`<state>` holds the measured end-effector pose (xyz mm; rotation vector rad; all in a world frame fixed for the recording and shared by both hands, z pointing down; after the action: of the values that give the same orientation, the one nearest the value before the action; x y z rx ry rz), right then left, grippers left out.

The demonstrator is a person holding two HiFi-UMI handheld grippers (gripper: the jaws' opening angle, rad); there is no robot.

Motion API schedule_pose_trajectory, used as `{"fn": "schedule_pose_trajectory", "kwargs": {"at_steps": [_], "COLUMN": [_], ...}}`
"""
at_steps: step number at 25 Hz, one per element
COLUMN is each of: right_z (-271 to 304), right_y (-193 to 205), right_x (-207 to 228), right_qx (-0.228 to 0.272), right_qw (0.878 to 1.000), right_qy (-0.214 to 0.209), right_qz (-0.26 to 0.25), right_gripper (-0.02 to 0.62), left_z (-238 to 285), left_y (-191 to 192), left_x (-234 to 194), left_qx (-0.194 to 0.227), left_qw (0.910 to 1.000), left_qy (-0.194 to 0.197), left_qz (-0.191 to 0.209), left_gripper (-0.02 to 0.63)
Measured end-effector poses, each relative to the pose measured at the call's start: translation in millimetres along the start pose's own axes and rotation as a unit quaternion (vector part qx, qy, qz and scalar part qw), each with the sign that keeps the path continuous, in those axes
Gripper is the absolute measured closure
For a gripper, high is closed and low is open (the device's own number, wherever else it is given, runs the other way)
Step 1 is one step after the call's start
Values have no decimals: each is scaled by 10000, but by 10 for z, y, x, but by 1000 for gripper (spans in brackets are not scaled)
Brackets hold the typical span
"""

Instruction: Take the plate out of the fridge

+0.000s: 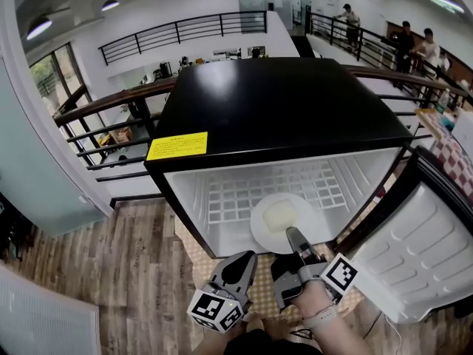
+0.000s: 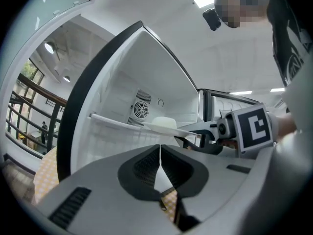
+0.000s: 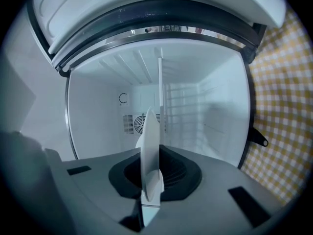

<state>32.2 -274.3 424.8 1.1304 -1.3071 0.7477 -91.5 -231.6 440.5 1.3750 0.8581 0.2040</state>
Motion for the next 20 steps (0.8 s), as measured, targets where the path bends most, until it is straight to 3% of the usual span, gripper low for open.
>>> {"fn": "schedule_pose_trajectory", "kwargs": {"at_steps": [8, 20], "right_z": [-197, -515], "right_y": [-32, -101], "right_x": [-16, -87], "right_qx": [-126, -255], "right_qw": [9999, 9996], "right_qy": [-20, -118], "right_qz": [75, -3], "right_gripper": [552, 552], "left_z": [-169, -80], "left_y": [124, 143], "left_x": [171, 471], "left_qx": [-69, -17], "left_qw": [9997, 9999], "left_qy": [-218, -110], "left_qz": [-81, -85], "left_gripper": [591, 591]}}
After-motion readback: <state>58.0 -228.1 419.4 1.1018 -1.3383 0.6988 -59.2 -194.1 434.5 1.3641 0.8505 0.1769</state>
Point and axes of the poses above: the fingertips, and each gripper's own axes: z forward along the fingers, x to its right, y out of its underside, the point moved 2 cm from there along -z, backward along the fingers, and after that the axes turned 12 degrees about -z, right-handed, at the moved point
